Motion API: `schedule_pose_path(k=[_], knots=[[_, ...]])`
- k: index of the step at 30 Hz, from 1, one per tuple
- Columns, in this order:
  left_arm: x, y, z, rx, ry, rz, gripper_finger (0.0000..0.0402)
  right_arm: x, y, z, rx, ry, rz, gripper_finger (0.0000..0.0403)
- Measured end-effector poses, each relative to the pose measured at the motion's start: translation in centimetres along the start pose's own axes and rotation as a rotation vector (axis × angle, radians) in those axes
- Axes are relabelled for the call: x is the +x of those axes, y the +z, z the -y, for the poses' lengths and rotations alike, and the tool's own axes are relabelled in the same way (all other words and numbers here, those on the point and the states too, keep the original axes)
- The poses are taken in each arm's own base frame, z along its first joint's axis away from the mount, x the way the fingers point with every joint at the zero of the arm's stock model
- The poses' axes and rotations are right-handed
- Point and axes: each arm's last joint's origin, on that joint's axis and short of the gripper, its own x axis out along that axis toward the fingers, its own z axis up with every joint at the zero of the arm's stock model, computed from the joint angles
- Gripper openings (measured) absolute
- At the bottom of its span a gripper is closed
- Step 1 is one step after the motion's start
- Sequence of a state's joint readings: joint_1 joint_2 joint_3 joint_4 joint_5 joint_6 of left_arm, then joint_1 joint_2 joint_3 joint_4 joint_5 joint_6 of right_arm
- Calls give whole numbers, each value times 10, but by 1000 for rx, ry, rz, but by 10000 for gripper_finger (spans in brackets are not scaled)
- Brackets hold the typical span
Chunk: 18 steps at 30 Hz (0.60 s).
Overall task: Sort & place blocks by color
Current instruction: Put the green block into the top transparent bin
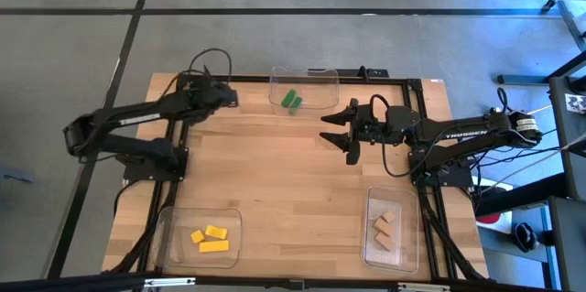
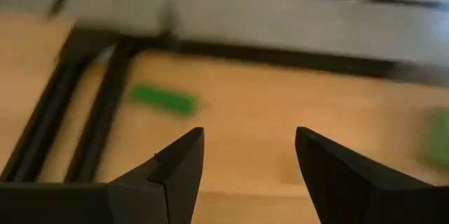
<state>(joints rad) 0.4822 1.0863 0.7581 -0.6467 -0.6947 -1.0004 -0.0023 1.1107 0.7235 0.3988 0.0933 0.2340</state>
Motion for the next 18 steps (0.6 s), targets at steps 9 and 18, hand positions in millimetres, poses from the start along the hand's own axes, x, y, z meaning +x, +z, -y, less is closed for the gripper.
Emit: schedule_pose_path(k=[9,18], knots=[[68,-14,-23,-182,185,33,186,0,0,0,0,-5,0,252],[112,-29,-34,-189,337,-51,12,0,0,3,-5,-93,20,252]])
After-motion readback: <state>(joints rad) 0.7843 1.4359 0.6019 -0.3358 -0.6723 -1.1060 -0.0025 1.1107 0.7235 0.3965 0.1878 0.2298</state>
